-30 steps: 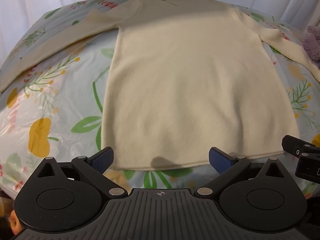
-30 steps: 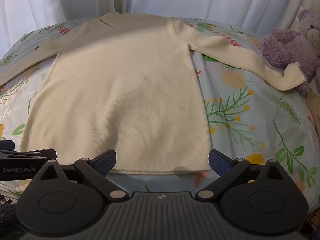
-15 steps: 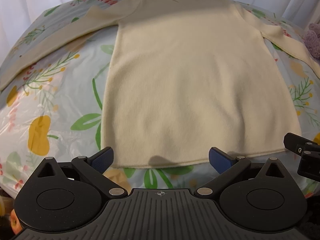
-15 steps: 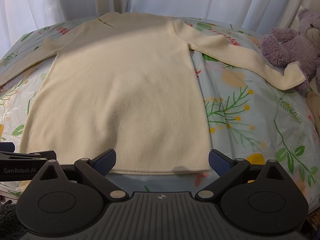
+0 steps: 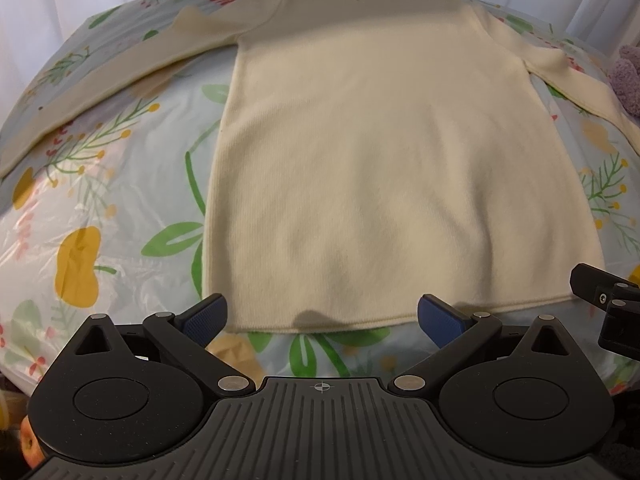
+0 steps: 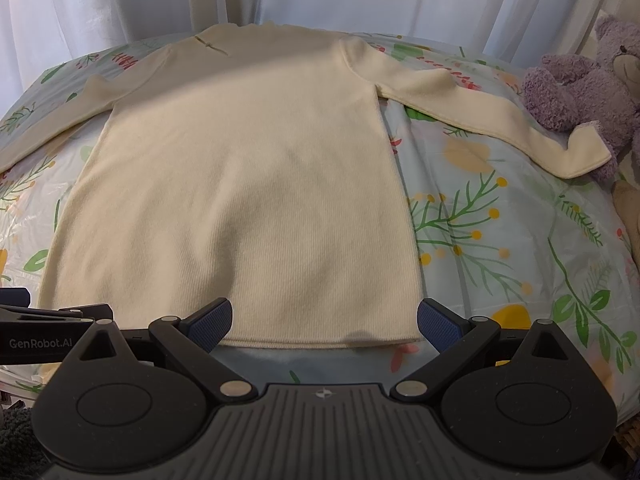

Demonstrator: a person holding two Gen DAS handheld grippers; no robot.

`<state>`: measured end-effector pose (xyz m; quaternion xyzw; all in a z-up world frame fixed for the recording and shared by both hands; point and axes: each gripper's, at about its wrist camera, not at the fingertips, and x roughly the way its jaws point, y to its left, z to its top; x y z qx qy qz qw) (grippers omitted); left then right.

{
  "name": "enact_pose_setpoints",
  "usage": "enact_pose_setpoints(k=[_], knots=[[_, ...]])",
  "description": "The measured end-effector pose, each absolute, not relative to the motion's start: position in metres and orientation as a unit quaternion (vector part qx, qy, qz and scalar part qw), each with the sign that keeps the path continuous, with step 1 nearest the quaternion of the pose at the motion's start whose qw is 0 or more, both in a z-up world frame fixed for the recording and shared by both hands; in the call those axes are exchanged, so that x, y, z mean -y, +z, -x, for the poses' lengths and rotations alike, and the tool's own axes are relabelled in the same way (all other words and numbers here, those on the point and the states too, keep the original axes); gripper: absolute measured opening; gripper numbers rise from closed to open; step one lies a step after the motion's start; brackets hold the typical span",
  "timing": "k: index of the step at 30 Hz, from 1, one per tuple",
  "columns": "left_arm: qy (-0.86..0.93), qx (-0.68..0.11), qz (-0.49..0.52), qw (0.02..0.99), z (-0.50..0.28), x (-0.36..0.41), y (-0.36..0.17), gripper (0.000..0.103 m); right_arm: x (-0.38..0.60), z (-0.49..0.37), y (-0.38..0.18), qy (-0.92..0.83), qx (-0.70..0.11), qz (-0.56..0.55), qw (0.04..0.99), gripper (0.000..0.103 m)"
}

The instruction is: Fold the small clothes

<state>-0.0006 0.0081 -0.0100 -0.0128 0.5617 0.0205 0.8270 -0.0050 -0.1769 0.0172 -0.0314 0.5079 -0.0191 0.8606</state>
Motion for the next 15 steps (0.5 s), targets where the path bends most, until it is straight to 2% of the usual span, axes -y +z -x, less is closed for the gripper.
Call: enact_pose_setpoints(k=[15], knots=[[0.021, -0.57, 0.011, 0.822, -0.003, -0.0071, -0.0112, 0.103, 0.181, 0.0036, 0.0145, -0.021, -0.512, 0.022, 0.858, 0.099]])
